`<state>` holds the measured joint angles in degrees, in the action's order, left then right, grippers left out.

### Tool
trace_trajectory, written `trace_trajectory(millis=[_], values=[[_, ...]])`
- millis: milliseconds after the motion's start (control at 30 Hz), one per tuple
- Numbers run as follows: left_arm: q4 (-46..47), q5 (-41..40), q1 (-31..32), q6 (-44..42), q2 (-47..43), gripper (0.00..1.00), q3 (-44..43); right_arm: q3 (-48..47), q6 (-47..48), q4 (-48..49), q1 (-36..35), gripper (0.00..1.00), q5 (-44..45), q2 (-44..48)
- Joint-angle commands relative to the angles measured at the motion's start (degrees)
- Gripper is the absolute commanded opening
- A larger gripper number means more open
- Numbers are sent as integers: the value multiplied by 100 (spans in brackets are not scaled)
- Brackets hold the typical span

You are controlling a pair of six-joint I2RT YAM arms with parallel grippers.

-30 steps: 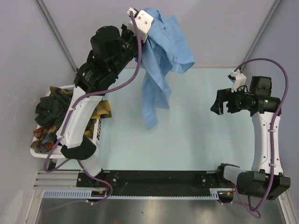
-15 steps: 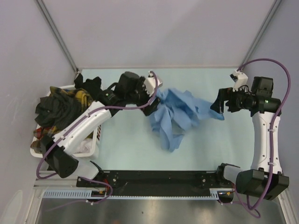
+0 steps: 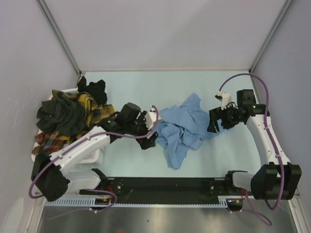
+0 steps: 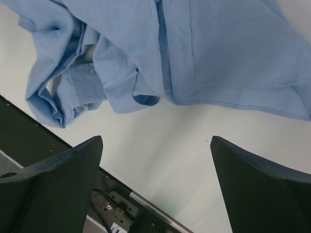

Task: Fold and stack the long sleeve shirts
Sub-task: Move the shirt to the center of the board, then flatten the shirt out

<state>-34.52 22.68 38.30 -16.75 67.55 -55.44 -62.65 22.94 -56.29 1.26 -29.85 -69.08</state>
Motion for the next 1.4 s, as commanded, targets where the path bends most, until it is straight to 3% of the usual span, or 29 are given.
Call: trace_trajectory(millis=[0,200,433,533,600,700,733,833,867,1100,1267,1300,1333,1367], values=[[1034,-79,274,803,478,100,507,113,-237,785,-502,100,313,-255],[2203,290,274,1270,549,100,1140,-18,-676,1567,-1153,99,146,-782],[3318,281,274,2210,961,99,1202,-405,-1080,2306,-2111,96,471,-1590],[3408,343,265,2501,1479,95,1018,-694,-1169,2404,-2410,92,585,-2100],[3435,360,239,2554,1812,88,860,-801,-1204,2500,-2481,83,646,-2442],[3426,587,29,2808,2130,58,605,-994,-1292,2632,-2472,60,717,-2759],[3417,737,-50,2818,2340,38,404,-1055,-1292,2623,-2472,52,708,-2804],[2840,1098,-489,2599,2369,6,-9,-1407,-1397,2378,-2210,3,410,-2725],[2741,1151,-813,2520,2255,1,-54,-1529,-1415,2264,-2113,0,357,-2638],[1941,1354,-2010,2062,972,0,-248,-1952,-1380,1816,-786,0,-302,-1829],[1590,1581,-2065,1685,505,3,-187,-1856,-1037,1385,102,0,-452,-1442],[1424,1608,-1933,1684,548,16,-195,-1830,-985,1341,216,0,-487,-1416],[1379,1565,-1749,1684,584,49,-178,-1812,-976,1262,313,0,-513,-1398],[1369,1338,-1321,1554,610,59,-152,-1803,-976,1252,496,0,-583,-1354]])
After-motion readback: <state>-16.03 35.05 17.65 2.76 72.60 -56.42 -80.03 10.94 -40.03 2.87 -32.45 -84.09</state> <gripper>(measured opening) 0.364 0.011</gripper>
